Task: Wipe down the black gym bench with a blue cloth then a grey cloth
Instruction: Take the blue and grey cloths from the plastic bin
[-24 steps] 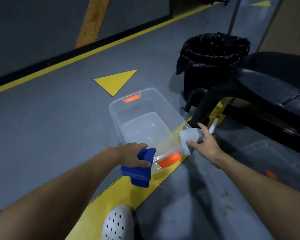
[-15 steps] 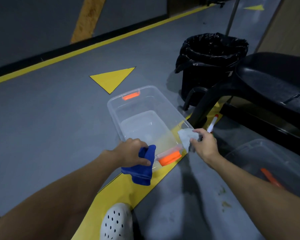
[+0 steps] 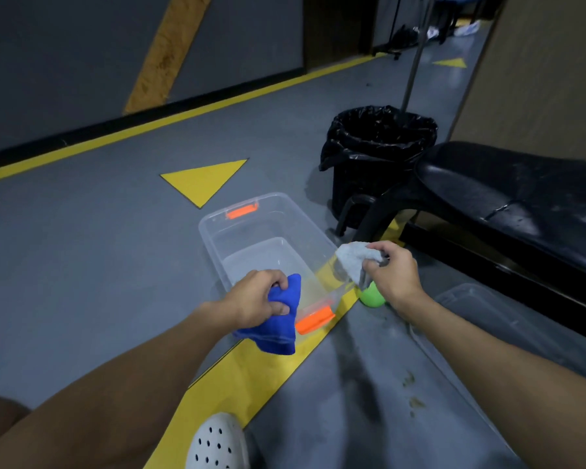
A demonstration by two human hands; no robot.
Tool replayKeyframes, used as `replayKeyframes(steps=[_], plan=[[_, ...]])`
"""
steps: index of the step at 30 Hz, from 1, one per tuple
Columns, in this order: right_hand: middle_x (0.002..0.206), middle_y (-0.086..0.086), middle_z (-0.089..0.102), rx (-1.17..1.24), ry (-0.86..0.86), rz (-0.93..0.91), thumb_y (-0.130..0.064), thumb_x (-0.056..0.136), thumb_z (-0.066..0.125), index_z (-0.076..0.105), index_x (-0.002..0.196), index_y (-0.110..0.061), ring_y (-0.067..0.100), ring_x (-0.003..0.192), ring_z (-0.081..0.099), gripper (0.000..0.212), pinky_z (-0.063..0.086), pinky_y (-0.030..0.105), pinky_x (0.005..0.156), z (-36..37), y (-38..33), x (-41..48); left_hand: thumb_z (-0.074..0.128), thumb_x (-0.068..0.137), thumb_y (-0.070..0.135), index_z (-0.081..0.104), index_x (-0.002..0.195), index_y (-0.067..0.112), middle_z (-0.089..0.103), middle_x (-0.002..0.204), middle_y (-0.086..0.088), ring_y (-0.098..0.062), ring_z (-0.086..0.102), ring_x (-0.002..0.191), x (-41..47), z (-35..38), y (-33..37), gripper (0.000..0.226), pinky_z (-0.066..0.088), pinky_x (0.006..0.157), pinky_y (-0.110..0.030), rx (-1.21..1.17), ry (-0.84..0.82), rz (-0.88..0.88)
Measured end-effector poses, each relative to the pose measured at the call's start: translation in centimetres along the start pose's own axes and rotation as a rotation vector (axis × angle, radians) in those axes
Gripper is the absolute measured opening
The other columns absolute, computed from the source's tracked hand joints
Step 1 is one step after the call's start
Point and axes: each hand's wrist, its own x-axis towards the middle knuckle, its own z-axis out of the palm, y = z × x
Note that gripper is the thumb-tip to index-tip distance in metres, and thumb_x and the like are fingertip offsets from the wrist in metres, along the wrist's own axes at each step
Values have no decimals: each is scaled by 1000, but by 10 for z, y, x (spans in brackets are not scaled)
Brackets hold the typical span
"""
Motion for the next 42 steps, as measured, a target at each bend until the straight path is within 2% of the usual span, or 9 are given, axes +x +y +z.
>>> replayKeyframes(steps=[6, 8, 12, 18, 31, 33, 36, 40, 42], plan=[[89, 6, 67, 88, 62, -115, -3, 82, 66, 67, 101, -22, 25, 75, 65, 27, 56, 33, 66, -58, -39, -16, 79, 75, 17, 53, 88, 27, 55, 86, 10, -14, 52, 81, 6, -49, 73, 31, 43, 76, -25, -97, 165, 168], [84, 2, 67, 120, 106, -159, -3, 81, 66, 66, 98, -25, 21, 70, 64, 28, 55, 31, 64, -87, -45, -24, 79, 76, 13, 54, 90, 22, 53, 81, 13, -7, 49, 74, 7, -67, 106, 30, 37, 70, -16, -88, 218, 222], [79, -5, 64, 144, 163, -220, -2, 83, 67, 65, 99, -24, 5, 63, 60, 27, 48, 18, 55, -153, -55, -43, 81, 74, 16, 55, 88, 25, 56, 81, 10, -15, 50, 76, 3, -96, 176, 31, 42, 74, -31, -27, 287, 336], [84, 0, 68, 171, 245, -262, -6, 84, 66, 69, 104, -20, 13, 69, 62, 25, 52, 29, 66, -222, -58, -59, 80, 75, 18, 57, 94, 20, 63, 92, -3, -27, 57, 87, 4, -107, 263, 29, 47, 81, -40, 38, 322, 482], [101, -7, 61, 134, 395, -258, -8, 86, 65, 66, 103, -25, 4, 86, 60, 23, 46, 13, 69, -259, -55, 13, 78, 77, 23, 58, 97, 28, 63, 97, 5, -14, 59, 87, 125, -83, 310, 28, 49, 81, -34, -163, 333, 590], [103, -6, 55, 134, 431, -275, -6, 86, 66, 66, 98, -22, -5, 83, 56, 20, 41, 3, 66, -258, -63, 28, 77, 79, 19, 55, 110, 26, 59, 97, 5, -8, 56, 84, 134, -84, 315, 39, 43, 81, -27, -201, 306, 577], [88, -4, 65, 209, 449, -311, 2, 82, 64, 66, 93, -16, -3, 69, 58, 21, 45, 10, 60, -252, -78, 48, 75, 82, 16, 25, 147, 38, 56, 101, -2, -11, 59, 91, 134, -85, 322, 85, 44, 91, -24, -207, 173, 592], [96, -7, 63, 288, 447, -363, 6, 82, 64, 60, 108, -18, -3, 78, 59, 36, 46, 11, 64, -245, -92, 63, 74, 81, 10, 4, 144, 60, 52, 98, -14, -29, 56, 80, 134, -78, 326, 106, 52, 87, -33, -171, 60, 671], [100, -6, 64, 275, 421, -381, 4, 83, 65, 63, 104, -21, -3, 82, 63, 33, 48, 11, 66, -242, -95, 66, 74, 82, 11, 9, 145, 58, 50, 94, -7, -15, 52, 77, 141, -70, 327, 102, 49, 86, -28, -179, 49, 703]])
